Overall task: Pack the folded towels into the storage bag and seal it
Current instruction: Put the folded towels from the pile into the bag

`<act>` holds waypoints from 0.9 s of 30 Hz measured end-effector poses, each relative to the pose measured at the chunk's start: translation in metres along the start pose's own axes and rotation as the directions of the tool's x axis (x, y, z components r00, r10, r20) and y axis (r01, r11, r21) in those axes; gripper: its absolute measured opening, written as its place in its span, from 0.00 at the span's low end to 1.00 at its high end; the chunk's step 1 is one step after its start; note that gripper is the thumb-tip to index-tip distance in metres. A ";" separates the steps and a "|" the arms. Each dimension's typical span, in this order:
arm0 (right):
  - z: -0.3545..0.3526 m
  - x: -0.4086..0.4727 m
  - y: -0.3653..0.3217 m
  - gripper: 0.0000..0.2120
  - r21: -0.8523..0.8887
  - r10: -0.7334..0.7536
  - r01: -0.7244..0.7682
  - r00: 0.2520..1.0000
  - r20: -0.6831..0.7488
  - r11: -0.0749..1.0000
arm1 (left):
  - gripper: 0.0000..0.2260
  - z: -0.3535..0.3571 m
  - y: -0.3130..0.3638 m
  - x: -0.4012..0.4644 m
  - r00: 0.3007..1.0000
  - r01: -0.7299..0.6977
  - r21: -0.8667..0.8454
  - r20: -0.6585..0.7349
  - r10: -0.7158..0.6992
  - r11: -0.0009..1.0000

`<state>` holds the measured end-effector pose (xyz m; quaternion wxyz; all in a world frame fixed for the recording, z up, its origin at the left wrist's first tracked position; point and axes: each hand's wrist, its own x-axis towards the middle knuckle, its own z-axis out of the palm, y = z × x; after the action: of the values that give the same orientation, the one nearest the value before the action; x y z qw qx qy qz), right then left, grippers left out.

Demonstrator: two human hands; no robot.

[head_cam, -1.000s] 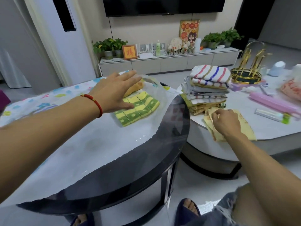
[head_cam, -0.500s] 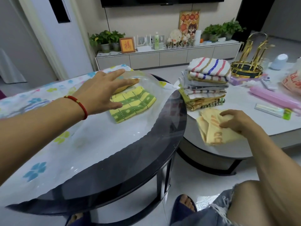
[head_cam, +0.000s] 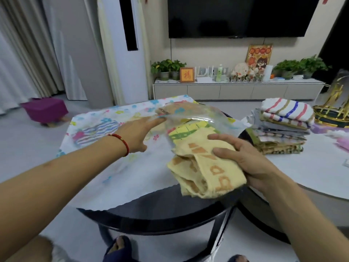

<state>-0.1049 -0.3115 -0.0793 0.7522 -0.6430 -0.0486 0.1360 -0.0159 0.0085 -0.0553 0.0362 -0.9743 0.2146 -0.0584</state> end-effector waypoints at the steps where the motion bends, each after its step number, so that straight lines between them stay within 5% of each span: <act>1: 0.019 0.020 0.008 0.20 0.016 0.019 -0.019 1.000 0.001 1.000 | 0.52 -0.003 -0.007 -0.002 1.000 0.002 0.000 -0.006 -0.002 1.000; 9: 0.108 0.143 0.048 0.20 0.313 -0.050 0.103 0.984 -0.173 0.944 | 0.51 -0.052 -0.035 -0.008 0.983 -0.131 0.105 -0.113 0.143 0.986; 11: 0.115 0.149 0.068 0.21 0.214 -0.022 0.063 0.982 -0.185 0.975 | 0.44 -0.065 -0.042 -0.010 0.970 -0.173 0.139 -0.146 0.193 0.975; 14: 0.124 0.152 0.097 0.23 -0.028 0.099 -0.103 0.985 -0.139 0.994 | 0.47 -0.080 -0.052 -0.011 0.960 -0.174 0.239 -0.174 0.218 0.955; 19: 0.135 0.165 0.102 0.22 0.025 0.125 -0.122 0.982 -0.144 0.992 | 0.49 -0.094 -0.064 -0.012 0.930 -0.277 0.377 -0.127 0.345 0.884; 24: 0.143 0.173 0.095 0.23 0.057 0.114 -0.107 0.987 -0.118 0.993 | 0.51 -0.103 -0.069 -0.006 0.939 -0.252 0.382 -0.127 0.320 0.889; 27: 0.153 0.182 0.080 0.25 0.223 0.039 -0.023 0.997 -0.065 0.975 | 0.49 -0.111 -0.071 -0.003 0.937 -0.231 0.397 -0.156 0.314 0.888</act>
<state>0.0201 -0.1062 -0.1503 0.8183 -0.5598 0.0029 0.1302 -0.0037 0.0689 0.0614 0.2049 -0.8972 0.3375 -0.1980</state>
